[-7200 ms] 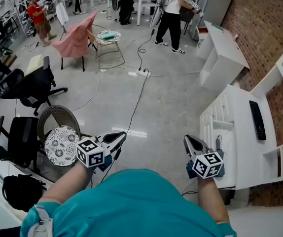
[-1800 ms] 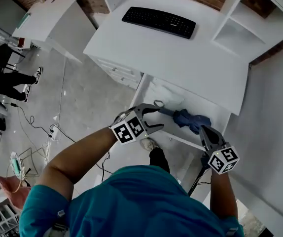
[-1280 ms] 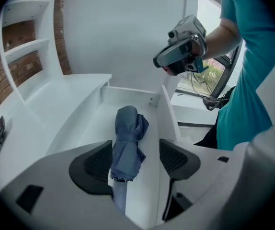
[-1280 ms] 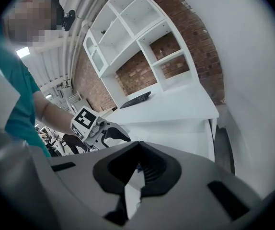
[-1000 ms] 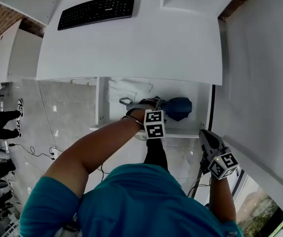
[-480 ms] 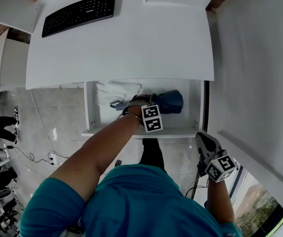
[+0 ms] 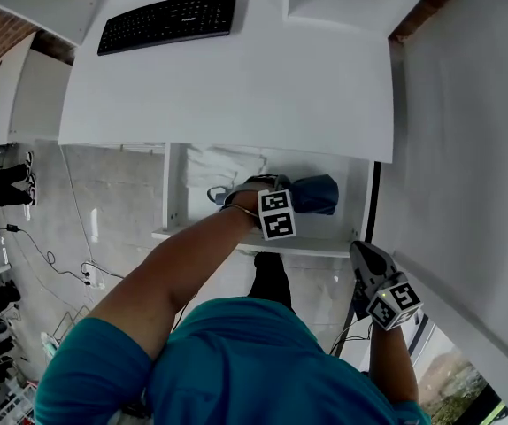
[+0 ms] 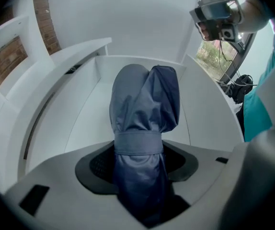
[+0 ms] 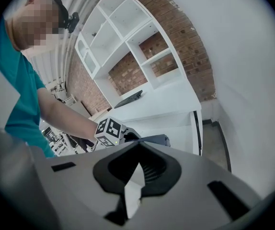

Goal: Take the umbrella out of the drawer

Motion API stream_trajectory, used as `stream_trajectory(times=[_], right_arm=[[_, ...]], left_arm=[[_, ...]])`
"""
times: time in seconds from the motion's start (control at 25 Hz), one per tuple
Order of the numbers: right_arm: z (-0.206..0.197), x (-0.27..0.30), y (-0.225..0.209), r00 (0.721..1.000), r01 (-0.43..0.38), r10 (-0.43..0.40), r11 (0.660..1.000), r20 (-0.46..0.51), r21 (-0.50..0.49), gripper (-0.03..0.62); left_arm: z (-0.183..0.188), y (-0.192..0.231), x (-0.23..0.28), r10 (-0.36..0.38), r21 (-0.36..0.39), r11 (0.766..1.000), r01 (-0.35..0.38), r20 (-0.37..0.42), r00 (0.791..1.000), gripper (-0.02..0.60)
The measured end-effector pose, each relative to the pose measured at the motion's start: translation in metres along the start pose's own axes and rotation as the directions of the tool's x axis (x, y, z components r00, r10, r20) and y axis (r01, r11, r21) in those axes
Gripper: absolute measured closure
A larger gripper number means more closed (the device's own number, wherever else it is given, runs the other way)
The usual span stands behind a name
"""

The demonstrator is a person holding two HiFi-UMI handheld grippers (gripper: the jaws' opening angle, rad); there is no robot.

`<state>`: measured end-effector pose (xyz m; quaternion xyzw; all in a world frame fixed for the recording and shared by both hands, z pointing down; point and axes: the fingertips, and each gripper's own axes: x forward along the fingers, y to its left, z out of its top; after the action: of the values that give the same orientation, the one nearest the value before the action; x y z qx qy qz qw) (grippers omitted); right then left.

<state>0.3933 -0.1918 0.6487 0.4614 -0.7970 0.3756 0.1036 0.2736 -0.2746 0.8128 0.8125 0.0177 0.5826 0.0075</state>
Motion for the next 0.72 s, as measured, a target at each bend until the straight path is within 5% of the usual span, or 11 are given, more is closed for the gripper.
stream_trajectory(times=[0.4, 0.72], right_arm=[[0.039, 0.028, 0.036, 0.996, -0.090, 0.090, 0.993, -0.001, -0.080, 0.572], [0.067, 0.063, 0.086, 0.980, -0.197, 0.195, 0.968, -0.031, -0.153, 0.572]], left_arm=[[0.010, 0.006, -0.069, 0.067, -0.074, 0.996, -0.059, 0.117, 0.991, 0.318], [-0.018, 0.025, -0.139, 0.174, -0.230, 0.965, -0.129, 0.185, 0.967, 0.318]])
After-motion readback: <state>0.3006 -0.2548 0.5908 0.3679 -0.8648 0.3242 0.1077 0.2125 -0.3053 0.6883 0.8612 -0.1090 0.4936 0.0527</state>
